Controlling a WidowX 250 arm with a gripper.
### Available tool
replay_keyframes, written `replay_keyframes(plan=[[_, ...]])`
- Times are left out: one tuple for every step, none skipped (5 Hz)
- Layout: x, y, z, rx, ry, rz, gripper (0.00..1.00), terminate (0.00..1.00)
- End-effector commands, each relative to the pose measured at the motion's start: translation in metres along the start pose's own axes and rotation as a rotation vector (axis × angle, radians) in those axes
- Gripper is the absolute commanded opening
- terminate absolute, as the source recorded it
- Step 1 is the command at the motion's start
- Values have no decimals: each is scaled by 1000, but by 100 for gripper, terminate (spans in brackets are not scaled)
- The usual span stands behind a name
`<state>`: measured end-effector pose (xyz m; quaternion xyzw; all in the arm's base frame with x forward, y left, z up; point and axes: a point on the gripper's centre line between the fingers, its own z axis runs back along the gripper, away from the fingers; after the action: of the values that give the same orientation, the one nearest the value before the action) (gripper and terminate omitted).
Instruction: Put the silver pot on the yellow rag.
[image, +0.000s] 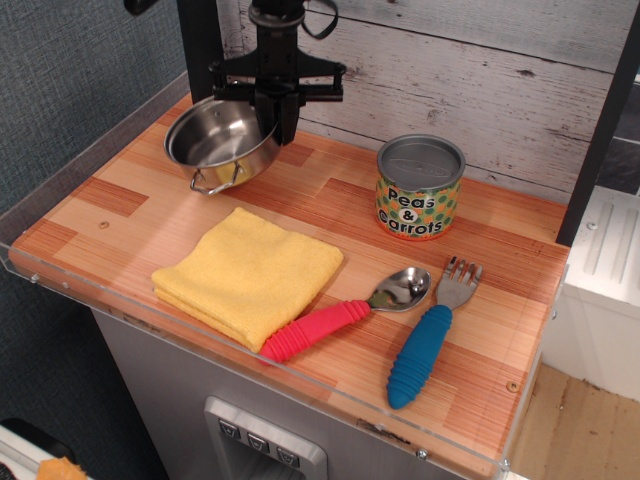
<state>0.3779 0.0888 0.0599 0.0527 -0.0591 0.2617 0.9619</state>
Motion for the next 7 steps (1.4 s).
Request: replay_keyframes(plan=[[-28,-3,46,62,-106,-139,0,0],[-53,-2,49,87,-138,-235,0,0],[-70,-1,49,96,-149,-258,0,0],[-89,1,46,98,-156,-286,0,0],[-101,1,37,103,-181,-360,0,0],[-110,-5,32,124,-199,-387,0,0],[-120,-16,23,103,-181,-357,0,0]])
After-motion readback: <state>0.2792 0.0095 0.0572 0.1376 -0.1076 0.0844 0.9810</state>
